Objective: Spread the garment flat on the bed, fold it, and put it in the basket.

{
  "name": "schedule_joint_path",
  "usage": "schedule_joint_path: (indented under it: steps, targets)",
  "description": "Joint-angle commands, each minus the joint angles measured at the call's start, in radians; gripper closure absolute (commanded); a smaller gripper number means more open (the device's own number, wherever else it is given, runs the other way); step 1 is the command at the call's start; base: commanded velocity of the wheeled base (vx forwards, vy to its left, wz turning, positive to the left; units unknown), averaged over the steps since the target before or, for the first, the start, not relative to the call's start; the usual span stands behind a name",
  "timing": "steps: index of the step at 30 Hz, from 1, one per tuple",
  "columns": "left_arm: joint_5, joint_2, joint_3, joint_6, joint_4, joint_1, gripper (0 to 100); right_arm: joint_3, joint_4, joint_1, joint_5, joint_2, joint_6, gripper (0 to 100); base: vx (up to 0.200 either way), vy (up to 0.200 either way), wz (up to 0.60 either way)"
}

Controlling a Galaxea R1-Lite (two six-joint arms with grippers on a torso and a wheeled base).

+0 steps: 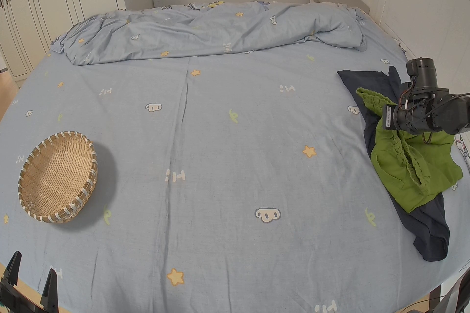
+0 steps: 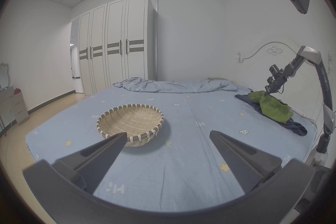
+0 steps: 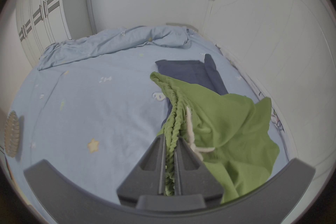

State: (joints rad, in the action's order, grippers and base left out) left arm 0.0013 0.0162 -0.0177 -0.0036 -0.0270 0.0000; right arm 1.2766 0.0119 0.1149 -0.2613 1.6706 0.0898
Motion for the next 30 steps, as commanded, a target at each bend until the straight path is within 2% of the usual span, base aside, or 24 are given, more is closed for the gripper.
schedule_joint_path:
  steps: [1, 3, 4, 5, 7, 9, 13, 18, 23, 24, 27, 30]
  targets:
    - [0.000, -0.016, 0.018, 0.001, -0.001, 0.000, 0, 0.010, -0.322, 0.175, 0.039, -0.295, 0.168, 100, 0.000, 0.000, 0.00]
    - [0.000, -0.016, 0.018, -0.001, -0.001, 0.000, 0, 0.009, -0.380, 0.207, 0.083, -0.333, 0.222, 100, 0.000, 0.000, 0.00]
    - [0.000, -0.016, 0.018, -0.001, -0.001, 0.000, 0, 0.009, -0.380, 0.207, 0.083, -0.333, 0.222, 100, 0.000, 0.000, 0.00]
    - [0.000, -0.016, 0.018, -0.001, -0.001, 0.000, 0, -0.002, -0.428, 0.235, 0.152, -0.350, 0.301, 100, 0.000, 0.000, 0.00]
    - [0.000, -0.016, 0.018, -0.001, -0.001, 0.000, 0, -0.013, -0.451, 0.258, 0.183, -0.348, 0.360, 100, 0.000, 0.000, 0.00]
    - [0.000, -0.016, 0.018, 0.001, -0.001, 0.000, 0, -0.029, -0.452, 0.275, 0.186, -0.344, 0.386, 100, 0.000, 0.000, 0.00]
    - [0.000, -0.016, 0.018, -0.001, -0.001, 0.000, 0, -0.065, -0.429, 0.382, 0.182, -0.302, 0.407, 100, 0.000, 0.000, 0.00]
    - [0.000, -0.016, 0.018, 0.001, -0.001, 0.000, 0, 0.004, -0.400, 0.486, 0.172, -0.276, 0.404, 100, 0.000, 0.000, 0.00]
    - [0.000, -0.016, 0.018, -0.001, -0.001, 0.000, 0, 0.135, -0.391, 0.615, 0.120, -0.215, 0.406, 100, 0.000, 0.000, 0.00]
    - [0.000, -0.016, 0.018, 0.001, -0.001, 0.000, 0, 0.139, -0.389, 0.620, 0.117, -0.212, 0.406, 100, 0.000, 0.000, 0.00]
    - [0.000, -0.016, 0.018, 0.001, -0.001, 0.000, 0, 0.254, -0.352, 0.720, 0.047, -0.123, 0.407, 100, 0.000, 0.000, 0.00]
    - [0.000, -0.016, 0.018, -0.001, -0.001, 0.000, 0, 0.337, -0.302, 0.775, -0.024, -0.046, 0.410, 100, 0.000, 0.000, 0.00]
